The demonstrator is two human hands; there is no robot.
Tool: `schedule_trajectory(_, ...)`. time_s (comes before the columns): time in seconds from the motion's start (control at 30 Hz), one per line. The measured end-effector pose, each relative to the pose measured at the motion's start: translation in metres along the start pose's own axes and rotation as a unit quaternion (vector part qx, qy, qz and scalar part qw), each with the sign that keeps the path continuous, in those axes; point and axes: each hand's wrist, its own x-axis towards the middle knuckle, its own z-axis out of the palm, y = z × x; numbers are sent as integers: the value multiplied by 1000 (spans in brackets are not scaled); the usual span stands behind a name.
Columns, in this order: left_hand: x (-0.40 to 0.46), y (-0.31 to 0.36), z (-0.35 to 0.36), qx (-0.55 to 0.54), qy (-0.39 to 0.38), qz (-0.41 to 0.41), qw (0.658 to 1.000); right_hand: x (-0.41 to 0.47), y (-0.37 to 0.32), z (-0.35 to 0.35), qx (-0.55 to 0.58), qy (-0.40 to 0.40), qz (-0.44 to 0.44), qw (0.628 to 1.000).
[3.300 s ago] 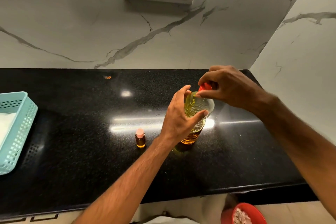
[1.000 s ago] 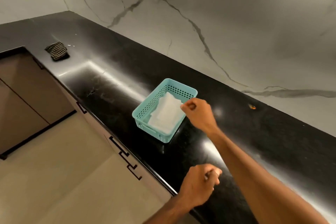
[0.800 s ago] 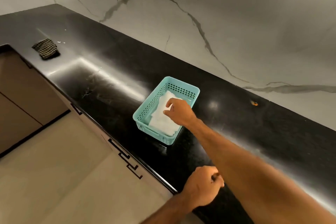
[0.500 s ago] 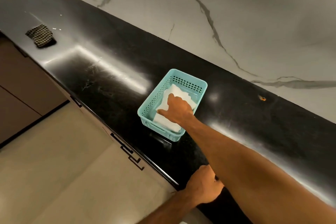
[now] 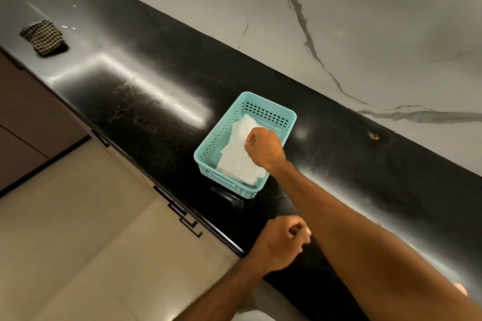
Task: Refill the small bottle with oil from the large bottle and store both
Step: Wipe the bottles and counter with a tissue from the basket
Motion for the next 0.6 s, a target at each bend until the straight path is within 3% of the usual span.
schedule_trajectory(0.2,17,-15,-27,-112,61,16,992,0,6,-23,173,11,16,985)
schedule_trajectory(0.4,36,3,-96,-184,240,33,953,1,12,-36,294,-12,58,954)
schedule_trajectory(0.6,95,12,-130,-113,303,-59,944,-3,11,-38,333,-26,73,940)
